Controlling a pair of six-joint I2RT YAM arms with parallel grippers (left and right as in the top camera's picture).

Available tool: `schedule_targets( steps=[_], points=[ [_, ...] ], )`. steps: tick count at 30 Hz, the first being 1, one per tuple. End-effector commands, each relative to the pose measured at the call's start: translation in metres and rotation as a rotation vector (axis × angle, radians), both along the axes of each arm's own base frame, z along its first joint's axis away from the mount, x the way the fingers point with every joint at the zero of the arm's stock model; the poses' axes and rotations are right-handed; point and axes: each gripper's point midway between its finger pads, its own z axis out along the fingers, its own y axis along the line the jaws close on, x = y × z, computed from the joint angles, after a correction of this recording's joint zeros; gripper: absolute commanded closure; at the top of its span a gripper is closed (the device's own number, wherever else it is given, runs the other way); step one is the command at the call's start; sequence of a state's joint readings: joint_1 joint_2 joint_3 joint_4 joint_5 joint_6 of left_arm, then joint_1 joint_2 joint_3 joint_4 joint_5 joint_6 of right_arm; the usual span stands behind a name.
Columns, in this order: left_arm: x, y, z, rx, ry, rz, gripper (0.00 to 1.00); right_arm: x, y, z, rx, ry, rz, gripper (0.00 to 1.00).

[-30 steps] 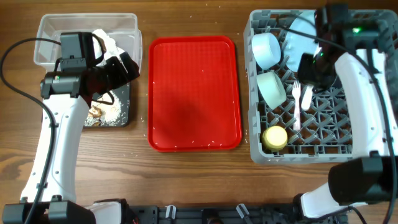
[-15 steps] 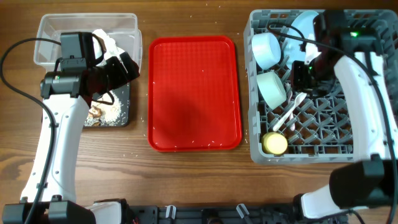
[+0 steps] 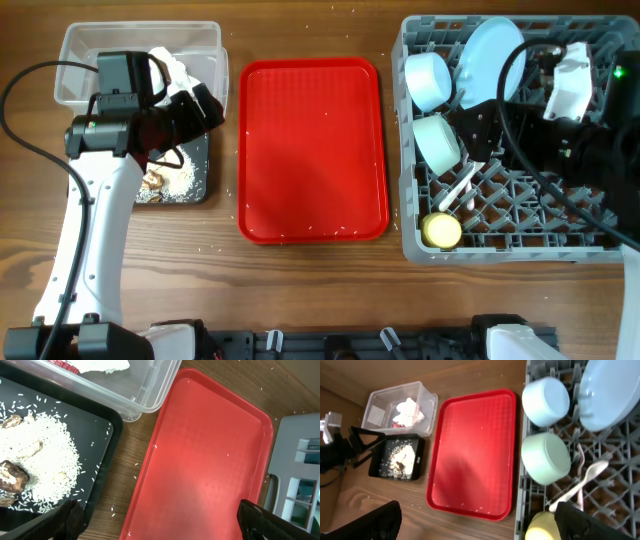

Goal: Sort waste into correct bins and load items into the dishwasher rack

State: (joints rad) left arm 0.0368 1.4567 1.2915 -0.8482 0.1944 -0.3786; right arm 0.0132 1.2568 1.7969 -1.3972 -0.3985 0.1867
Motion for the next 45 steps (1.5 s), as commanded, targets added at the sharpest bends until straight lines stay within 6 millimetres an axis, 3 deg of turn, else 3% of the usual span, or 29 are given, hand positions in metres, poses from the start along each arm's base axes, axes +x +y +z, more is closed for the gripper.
schedule_targets(
  steps=[1, 5, 8, 11, 19, 25, 26, 29, 45],
  points=[
    [0.002, 0.003, 0.005, 0.008, -0.016, 0.004, 0.0, 0.004, -0.007, 0.006, -0.036, -0.043, -0.022, 0.0],
    [0.002, 0.003, 0.005, 0.008, -0.016, 0.004, 0.0, 0.027, -0.009, 0.021, -0.181, -0.283, 0.1, 0.0],
    [0.002, 0.003, 0.005, 0.008, -0.016, 0.004, 0.0, 0.026, -0.01, 0.009, -0.25, -0.424, 0.132, 0.0],
    [0.002, 0.003, 0.005, 0.008, -0.016, 0.004, 0.0, 0.014, -0.011, -0.022, -0.342, -0.606, 0.164, 0.0],
    [0.002, 0.003, 0.005, 0.008, -0.016, 0.004, 0.0, -0.016, -0.017, -0.141, -0.245, -0.82, 0.022, 0.0],
    [0.002, 0.003, 0.005, 0.008, -0.016, 0.004, 0.0, -0.025, -0.022, -0.192, -0.203, -0.896, -0.044, 0.0],
    [0.002, 0.003, 0.005, 0.008, -0.016, 0.004, 0.0, -0.026, -0.023, -0.196, -0.213, -0.895, -0.048, 0.0],
    [0.002, 0.003, 0.005, 0.008, -0.016, 0.004, 0.0, -0.026, -0.034, -0.183, -0.24, -0.945, -0.114, 0.0],
    [0.002, 0.003, 0.005, 0.008, -0.016, 0.004, 0.0, -0.025, -0.034, -0.192, -0.242, -0.904, -0.108, 0.0]
  ],
)
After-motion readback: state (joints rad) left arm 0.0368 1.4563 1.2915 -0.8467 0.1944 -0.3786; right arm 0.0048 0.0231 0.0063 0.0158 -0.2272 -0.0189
